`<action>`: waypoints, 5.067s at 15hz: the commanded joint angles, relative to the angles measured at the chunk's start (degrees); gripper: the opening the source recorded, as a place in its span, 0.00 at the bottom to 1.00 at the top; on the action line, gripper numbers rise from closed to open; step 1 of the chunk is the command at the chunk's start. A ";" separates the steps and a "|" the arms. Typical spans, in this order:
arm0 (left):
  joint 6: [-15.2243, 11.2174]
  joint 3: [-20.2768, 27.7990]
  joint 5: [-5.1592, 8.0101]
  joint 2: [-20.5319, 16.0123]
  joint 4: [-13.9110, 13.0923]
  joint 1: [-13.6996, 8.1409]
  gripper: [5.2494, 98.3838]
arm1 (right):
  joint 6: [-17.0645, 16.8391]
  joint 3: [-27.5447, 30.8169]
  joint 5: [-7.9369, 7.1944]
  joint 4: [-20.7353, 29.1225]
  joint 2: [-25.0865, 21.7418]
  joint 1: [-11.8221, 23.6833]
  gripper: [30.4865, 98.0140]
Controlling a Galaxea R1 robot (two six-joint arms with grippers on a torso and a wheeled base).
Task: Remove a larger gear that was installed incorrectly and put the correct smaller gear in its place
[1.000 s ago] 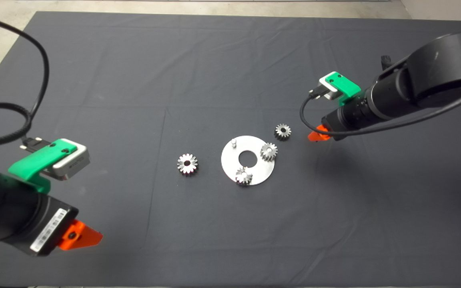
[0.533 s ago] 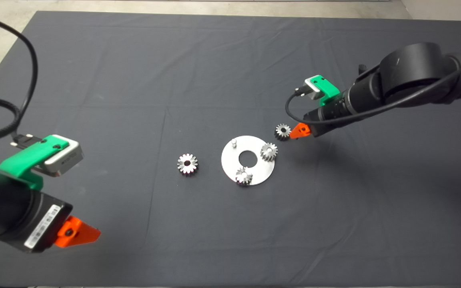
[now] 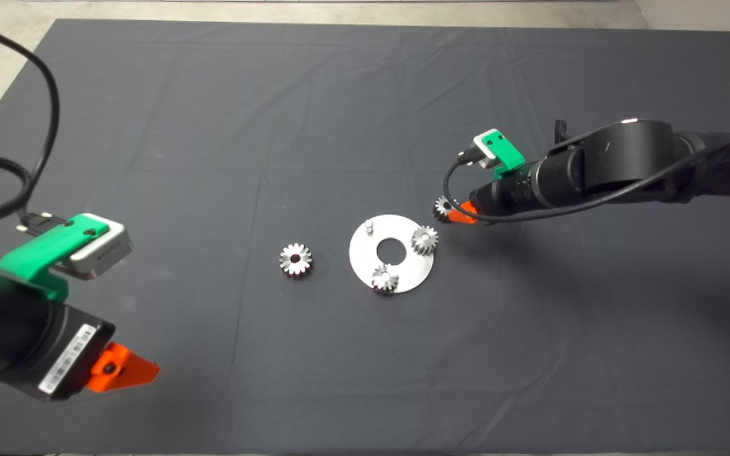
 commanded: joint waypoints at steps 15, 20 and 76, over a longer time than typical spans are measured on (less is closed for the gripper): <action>0.00 0.77 0.28 -0.56 -1.16 -0.88 0.99 | -0.22 -5.75 3.11 -8.51 3.80 -3.45 0.98; 0.00 0.77 0.28 -0.56 -1.16 -0.88 0.99 | -0.22 -6.59 3.90 -9.57 3.98 -4.50 0.96; 0.00 0.77 0.28 -2.23 -1.60 -0.88 0.99 | 0.57 -7.38 3.56 -11.94 6.79 -3.28 0.15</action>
